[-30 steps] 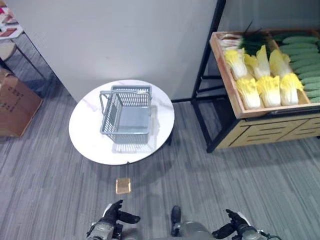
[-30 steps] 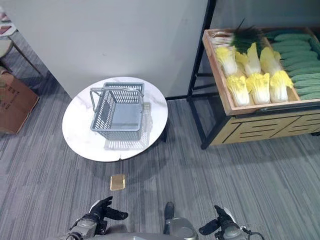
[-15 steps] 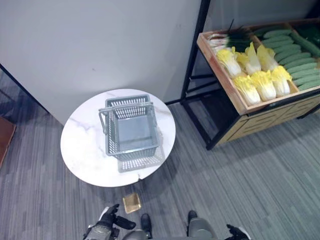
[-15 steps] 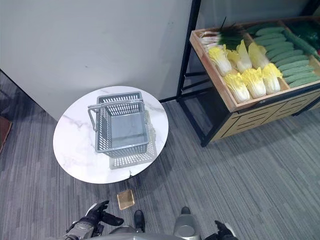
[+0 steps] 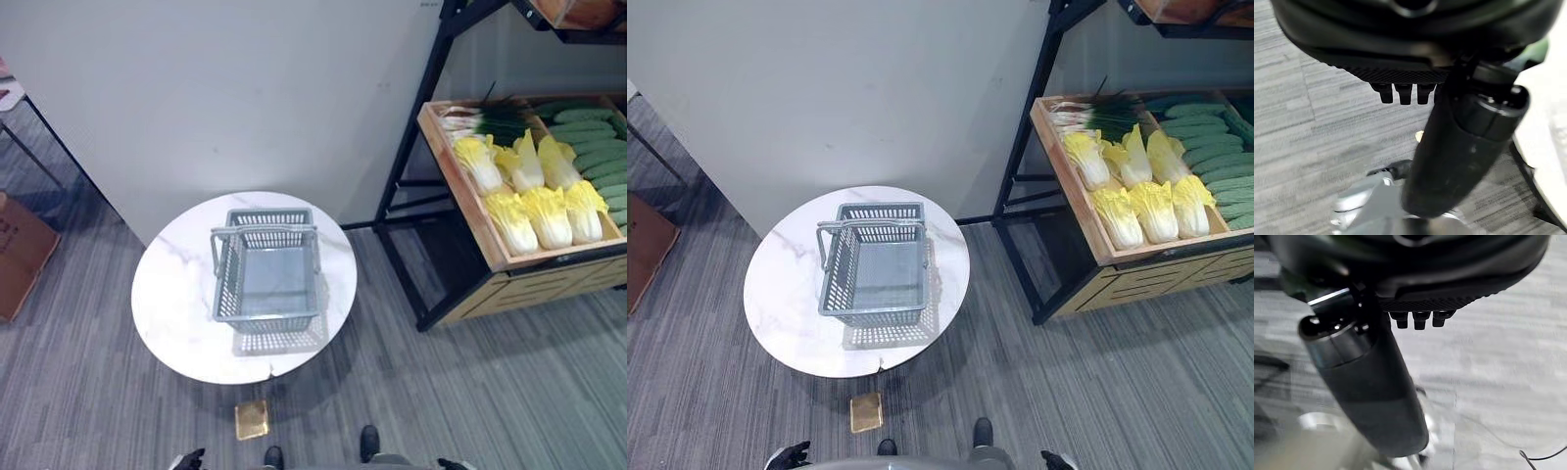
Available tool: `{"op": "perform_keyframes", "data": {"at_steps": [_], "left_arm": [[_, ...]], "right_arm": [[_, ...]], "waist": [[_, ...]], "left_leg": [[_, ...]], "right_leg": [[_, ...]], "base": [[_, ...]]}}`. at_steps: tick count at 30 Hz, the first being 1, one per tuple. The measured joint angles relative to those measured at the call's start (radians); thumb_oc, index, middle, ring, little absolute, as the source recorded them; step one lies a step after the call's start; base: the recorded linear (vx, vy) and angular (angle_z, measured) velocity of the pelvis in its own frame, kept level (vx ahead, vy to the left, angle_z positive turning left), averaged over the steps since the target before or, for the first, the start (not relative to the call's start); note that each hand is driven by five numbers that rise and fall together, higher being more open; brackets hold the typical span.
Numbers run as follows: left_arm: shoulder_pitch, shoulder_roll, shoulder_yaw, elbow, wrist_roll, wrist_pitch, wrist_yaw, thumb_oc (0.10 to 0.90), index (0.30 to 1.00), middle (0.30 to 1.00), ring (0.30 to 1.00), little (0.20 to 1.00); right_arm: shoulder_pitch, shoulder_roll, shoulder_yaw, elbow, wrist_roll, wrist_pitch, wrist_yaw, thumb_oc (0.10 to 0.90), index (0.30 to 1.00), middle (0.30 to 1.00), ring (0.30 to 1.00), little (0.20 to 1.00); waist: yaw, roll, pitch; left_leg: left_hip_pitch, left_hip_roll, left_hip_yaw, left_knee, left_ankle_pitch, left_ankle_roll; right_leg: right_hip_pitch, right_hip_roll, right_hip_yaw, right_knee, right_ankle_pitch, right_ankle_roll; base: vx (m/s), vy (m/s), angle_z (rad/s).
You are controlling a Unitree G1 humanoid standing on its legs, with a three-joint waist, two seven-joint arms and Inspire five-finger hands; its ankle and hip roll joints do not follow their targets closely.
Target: Get the vegetables into the basket
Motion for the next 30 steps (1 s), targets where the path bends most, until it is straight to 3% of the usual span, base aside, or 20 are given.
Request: {"op": "perform_keyframes", "data": {"at_steps": [2, 4, 5, 6, 7, 8, 9, 12, 13, 14, 15, 18, 21, 24, 30], "left_arm": [[-0.004, 0.000, 0.000, -0.001, 0.000, 0.000, 0.000, 0.900, 1.000, 1.000, 1.000, 1.000], [0.009, -0.004, 0.000, -0.033, 0.000, -0.002, 0.002, 0.900, 1.000, 1.000, 1.000, 1.000], [0.038, -0.005, -0.001, -0.075, -0.001, -0.003, 0.002, 0.900, 1.000, 1.000, 1.000, 1.000], [0.049, -0.006, 0.002, -0.094, -0.001, -0.004, 0.002, 0.900, 1.000, 1.000, 1.000, 1.000], [0.086, -0.019, 0.041, -0.161, -0.004, -0.010, 0.001, 0.900, 1.000, 1.000, 1.000, 1.000], [0.115, -0.034, 0.073, -0.163, -0.012, -0.031, 0.001, 0.900, 1.000, 1.000, 1.000, 1.000], [0.091, -0.030, 0.080, -0.105, -0.021, -0.026, 0.002, 0.900, 1.000, 1.000, 1.000, 1.000], [0.033, -0.006, 0.066, -0.076, -0.019, -0.031, 0.002, 0.900, 1.000, 1.000, 1.000, 1.000], [0.025, -0.002, 0.045, -0.055, -0.019, -0.022, 0.003, 0.900, 1.000, 1.000, 1.000, 1.000], [0.012, -0.002, 0.034, -0.049, -0.019, -0.018, 0.003, 0.900, 1.000, 1.000, 1.000, 1.000], [0.000, 0.000, 0.026, -0.052, -0.019, -0.018, 0.003, 0.900, 1.000, 1.000, 1.000, 1.000], [-0.016, -0.003, -0.001, -0.080, -0.022, -0.017, 0.017, 0.900, 1.000, 1.000, 1.000, 1.000], [-0.042, 0.000, -0.008, -0.087, -0.029, -0.017, 0.033, 0.900, 1.000, 1.000, 1.000, 1.000], [-0.051, 0.009, -0.019, -0.085, -0.048, -0.016, 0.045, 0.900, 1.000, 1.000, 1.000, 1.000], [-0.079, 0.014, -0.039, -0.085, -0.077, -0.018, 0.064, 0.900, 1.000, 1.000, 1.000, 1.000]], "right_arm": [[-0.040, -0.053, -0.020, -0.007, -0.003, 0.000, -0.008, 0.900, 1.000, 1.000, 1.000, 1.000], [-0.069, -0.204, -0.013, -0.191, -0.070, 0.009, -0.041, 0.900, 1.000, 1.000, 1.000, 1.000], [-0.073, -0.356, 0.011, -0.446, -0.122, -0.002, -0.086, 0.900, 1.000, 1.000, 1.000, 1.000], [-0.066, -0.415, 0.000, -0.579, -0.149, 0.004, -0.100, 0.900, 1.000, 1.000, 1.000, 1.000], [0.064, -0.573, -0.059, -1.056, -0.276, 0.062, -0.107, 0.900, 1.000, 1.000, 1.000, 1.000], [0.042, -0.711, -0.088, -1.351, -0.382, -0.046, -0.151, 0.900, 1.000, 1.000, 1.000, 1.000], [-0.080, -0.672, -0.086, -1.398, -0.438, -0.103, -0.184, 0.900, 1.000, 1.000, 1.000, 1.000], [-0.340, -0.610, 0.002, -1.364, -0.477, -0.115, -0.189, 0.900, 1.000, 1.000, 1.000, 1.000], [-0.523, -0.571, 0.194, -1.356, -0.481, -0.075, -0.153, 0.900, 1.000, 1.000, 1.000, 1.000], [-0.627, -0.544, 0.307, -1.357, -0.482, -0.087, -0.131, 0.900, 1.000, 1.000, 1.000, 1.000], [-0.665, -0.482, 0.345, -1.342, -0.480, -0.136, -0.116, 0.900, 1.000, 1.000, 1.000, 1.000], [-0.790, -0.260, 0.469, -1.186, -0.427, -0.151, -0.087, 0.900, 1.000, 1.000, 1.000, 1.000], [-0.834, -0.204, 0.490, -1.087, -0.388, -0.137, -0.077, 0.900, 1.000, 1.000, 1.000, 1.000], [-0.878, -0.171, 0.484, -0.983, -0.369, -0.104, -0.080, 0.900, 1.000, 1.000, 1.000, 1.000], [-0.953, -0.062, 0.487, -0.785, -0.321, -0.037, -0.084, 0.900, 1.000, 1.000, 1.000, 1.000]], "waist": [[0.001, 0.008, -0.005], [0.003, 0.012, -0.005], [-0.003, 0.016, -0.003], [-0.005, 0.012, 0.000], [-0.006, 0.029, 0.019], [-0.038, 0.041, 0.047], [-0.044, 0.024, 0.036], [0.023, -0.016, 0.020], [0.029, -0.028, 0.021], [0.034, -0.029, 0.021], [0.060, -0.032, 0.021], [0.126, -0.041, 0.025], [0.159, -0.053, 0.034], [0.168, -0.069, 0.059], [0.169, -0.063, 0.100]], "left_leg": [[-0.002, 0.015, -0.020, 0.007, -0.003, -0.019], [-0.008, 0.018, -0.021, 0.005, -0.002, -0.026], [-0.006, 0.016, -0.013, -0.008, 0.007, -0.023], [-0.006, 0.016, -0.011, -0.007, 0.011, -0.025], [-0.015, 0.009, -0.007, -0.015, 0.014, -0.025], [-0.013, 0.005, 0.009, -0.014, 0.018, -0.021], [-0.006, 0.008, 0.007, -0.014, 0.011, -0.022], [-0.017, 0.004, -0.002, -0.014, 0.001, -0.023], [-0.019, 0.001, -0.002, -0.014, 0.001, -0.020], [-0.019, -0.001, -0.006, -0.013, 0.014, -0.016], [-0.026, -0.003, -0.021, -0.008, 0.016, -0.016], [-0.053, -0.014, -0.045, -0.002, 0.022, -0.015], [-0.079, -0.022, -0.073, 0.000, 0.027, -0.014], [-0.083, -0.026, -0.076, 0.000, 0.028, -0.013], [-0.119, -0.020, -0.089, 0.003, 0.040, -0.019]], "right_leg": [[0.013, 0.014, -0.019, 0.000, -0.009, -0.015], [0.006, 0.018, -0.021, 0.000, -0.013, -0.014], [-0.004, 0.016, -0.011, 0.000, -0.006, -0.011], [-0.005, 0.017, -0.011, 0.000, -0.004, -0.010], [-0.020, 0.010, -0.005, -0.001, 0.000, -0.004], [-0.025, 0.007, 0.016, 0.000, 0.021, -0.013], [-0.014, 0.010, 0.008, 0.000, 0.016, -0.012], [-0.015, 0.004, -0.001, 0.000, 0.003, -0.004], [-0.016, 0.001, -0.002, 0.000, 0.005, -0.002], [-0.016, -0.001, -0.004, 0.000, 0.010, -0.007], [-0.015, -0.004, -0.019, 0.000, 0.012, -0.009], [-0.029, -0.013, -0.027, 0.000, 0.011, -0.008], [-0.040, -0.025, -0.023, 0.000, 0.010, -0.008], [-0.039, -0.030, -0.022, 0.000, 0.005, -0.001], [-0.065, -0.023, -0.034, 0.000, 0.007, 0.000]], "base": [[0.04, -0.037, 0.25], [-0.02, 0.023, 0.04], [-0.04, 0.052, -0.13], [-0.02, 0.052, -0.13], [0.02, 0.036, -0.27], [0.04, 0.024, -0.23], [0.04, 0.021, -0.10], [0.04, 0.027, 0.17], [0.02, 0.013, 0.06], [0.01, 0.008, 0.18], [-0.02, 0.009, 0.35], [-0.05, 0.008, 0.26], [-0.05, 0.004, 0.30], [-0.02, 0.002, 0.05], [-0.03, 0.015, 0.05]]}}
